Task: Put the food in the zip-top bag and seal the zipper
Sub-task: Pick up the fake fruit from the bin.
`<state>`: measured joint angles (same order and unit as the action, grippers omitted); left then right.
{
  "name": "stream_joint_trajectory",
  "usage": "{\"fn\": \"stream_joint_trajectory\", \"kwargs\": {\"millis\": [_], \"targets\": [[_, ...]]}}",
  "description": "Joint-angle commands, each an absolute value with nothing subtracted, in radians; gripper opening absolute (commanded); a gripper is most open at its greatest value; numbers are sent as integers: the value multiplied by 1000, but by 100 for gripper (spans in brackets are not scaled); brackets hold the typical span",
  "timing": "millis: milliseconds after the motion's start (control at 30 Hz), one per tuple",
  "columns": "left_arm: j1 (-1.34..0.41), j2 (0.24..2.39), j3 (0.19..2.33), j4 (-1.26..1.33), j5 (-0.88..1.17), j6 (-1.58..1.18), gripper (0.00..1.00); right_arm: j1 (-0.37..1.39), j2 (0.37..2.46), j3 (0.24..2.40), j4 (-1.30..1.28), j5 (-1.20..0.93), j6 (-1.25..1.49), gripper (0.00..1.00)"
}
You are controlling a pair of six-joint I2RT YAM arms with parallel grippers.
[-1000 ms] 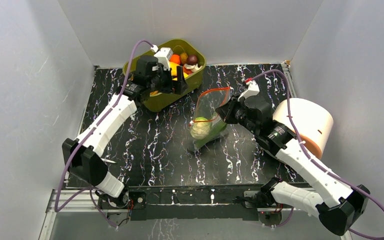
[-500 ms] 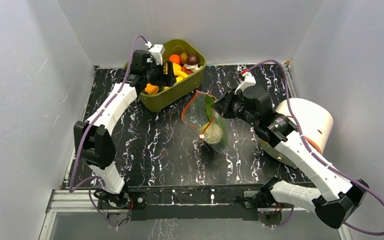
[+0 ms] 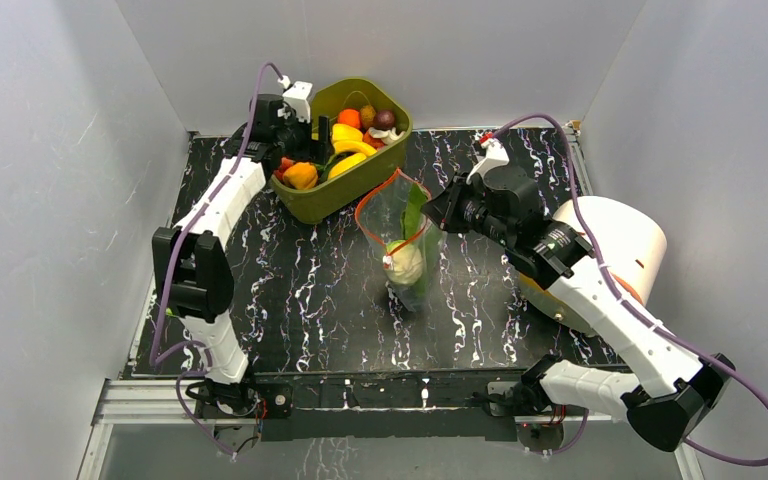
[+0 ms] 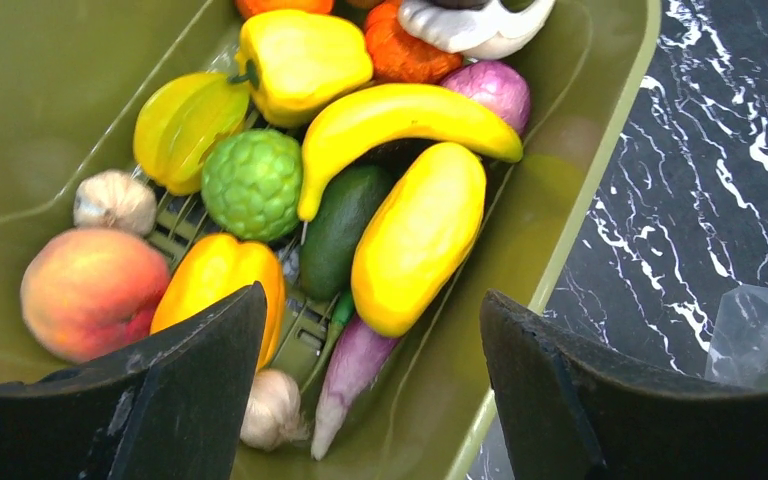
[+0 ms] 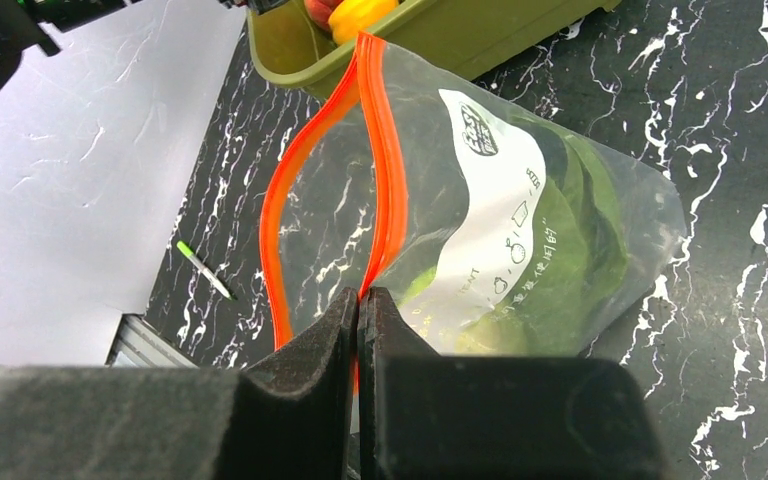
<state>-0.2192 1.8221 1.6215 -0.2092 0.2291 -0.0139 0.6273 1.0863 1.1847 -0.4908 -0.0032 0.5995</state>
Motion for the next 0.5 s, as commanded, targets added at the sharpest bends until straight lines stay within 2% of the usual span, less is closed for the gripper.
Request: {"fn": "stream_joint_trajectory", "kwargs": {"millis": [0, 467], "targets": [[-205, 1897, 1711, -179, 378, 53, 77, 625, 1092, 1264, -391, -22, 594, 0], [-136, 2199, 1984, -167, 593, 48, 78, 625, 1130, 1317, -440, -1, 592, 0]]}}
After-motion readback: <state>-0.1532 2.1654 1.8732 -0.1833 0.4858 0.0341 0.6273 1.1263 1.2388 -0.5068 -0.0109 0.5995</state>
